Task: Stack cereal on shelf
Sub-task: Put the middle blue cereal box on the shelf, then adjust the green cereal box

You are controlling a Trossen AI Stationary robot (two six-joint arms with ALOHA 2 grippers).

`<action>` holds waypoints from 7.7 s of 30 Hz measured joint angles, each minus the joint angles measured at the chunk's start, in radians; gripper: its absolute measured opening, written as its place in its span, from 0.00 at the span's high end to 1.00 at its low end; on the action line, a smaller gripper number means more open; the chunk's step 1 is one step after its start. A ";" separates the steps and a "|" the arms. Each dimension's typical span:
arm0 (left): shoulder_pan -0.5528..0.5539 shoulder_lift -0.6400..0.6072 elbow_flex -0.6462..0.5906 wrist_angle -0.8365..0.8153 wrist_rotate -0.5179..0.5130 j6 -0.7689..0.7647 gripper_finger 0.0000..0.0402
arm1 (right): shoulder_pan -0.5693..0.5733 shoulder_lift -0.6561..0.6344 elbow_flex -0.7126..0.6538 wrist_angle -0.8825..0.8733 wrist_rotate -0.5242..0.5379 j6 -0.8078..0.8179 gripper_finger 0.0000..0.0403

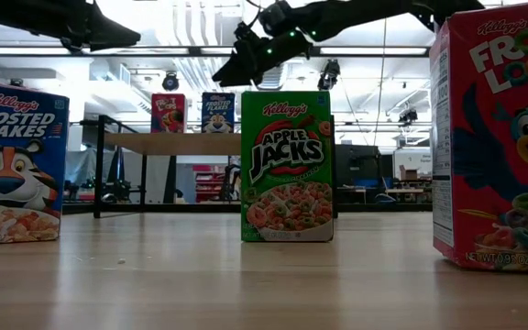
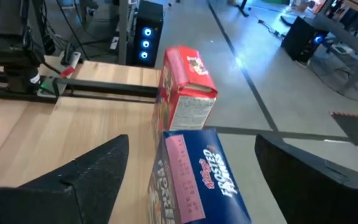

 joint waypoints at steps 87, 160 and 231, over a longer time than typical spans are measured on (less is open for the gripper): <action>0.000 0.001 0.000 -0.018 0.000 -0.010 0.52 | -0.007 0.035 -0.001 -0.060 0.079 0.149 0.45; 0.000 0.005 0.000 -0.009 0.001 -0.018 0.52 | 0.119 -0.174 -0.073 -0.739 0.741 0.367 0.97; 0.000 0.005 0.000 -0.009 0.001 -0.018 0.52 | 0.132 -0.172 -0.143 -0.457 0.655 0.354 0.97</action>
